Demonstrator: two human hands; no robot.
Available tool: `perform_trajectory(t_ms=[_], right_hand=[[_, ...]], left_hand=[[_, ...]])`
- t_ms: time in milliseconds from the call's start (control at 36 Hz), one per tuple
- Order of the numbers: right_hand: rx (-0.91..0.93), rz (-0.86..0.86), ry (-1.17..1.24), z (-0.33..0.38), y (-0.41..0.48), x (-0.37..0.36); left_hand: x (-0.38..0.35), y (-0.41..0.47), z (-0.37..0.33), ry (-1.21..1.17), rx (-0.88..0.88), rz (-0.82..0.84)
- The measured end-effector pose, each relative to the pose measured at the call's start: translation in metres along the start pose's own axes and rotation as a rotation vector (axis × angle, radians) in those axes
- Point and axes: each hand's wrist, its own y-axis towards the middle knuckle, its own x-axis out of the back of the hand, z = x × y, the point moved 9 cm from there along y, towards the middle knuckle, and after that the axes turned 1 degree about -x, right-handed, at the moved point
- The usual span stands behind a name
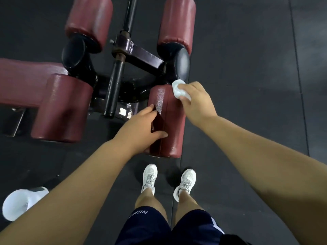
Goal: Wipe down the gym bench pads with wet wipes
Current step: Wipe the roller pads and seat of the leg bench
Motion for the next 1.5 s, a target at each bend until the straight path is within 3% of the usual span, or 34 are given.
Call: perform_trajectory(t_ms=[250, 389, 611, 750, 889, 1056, 1194, 1361, 1500], right_hand=[[0.209, 0.120, 0.008, 0.014, -0.119, -0.026], [0.246, 0.129, -0.041, 0.013, -0.112, -0.024], [-0.032, -0.037, -0.034, -0.013, -0.021, -0.003], [-0.151, -0.097, 0.038, -0.020, -0.022, -0.004], [0.106, -0.014, -0.008, 0.010, -0.083, -0.016], [0.145, 0.073, 0.046, 0.006, -0.136, -0.026], [0.108, -0.030, 0.008, -0.001, -0.103, -0.016], [-0.028, -0.139, 0.045, -0.005, -0.027, 0.004], [-0.147, -0.085, 0.037, -0.006, 0.012, 0.004]], left_hand=[[-0.002, -0.002, 0.013, -0.021, -0.078, 0.030], [-0.006, -0.003, 0.018, -0.005, -0.093, 0.059], [-0.016, -0.003, 0.031, -0.122, -0.049, 0.076], [-0.015, -0.001, 0.033, -0.142, -0.057, 0.141], [-0.013, 0.001, 0.029, -0.112, -0.074, 0.180], [-0.004, 0.003, -0.006, 0.050, -0.066, 0.086], [-0.007, 0.006, -0.005, 0.146, -0.061, 0.125], [-0.004, 0.012, 0.021, -0.014, -0.053, 0.195], [-0.003, 0.016, 0.034, -0.072, -0.028, 0.255]])
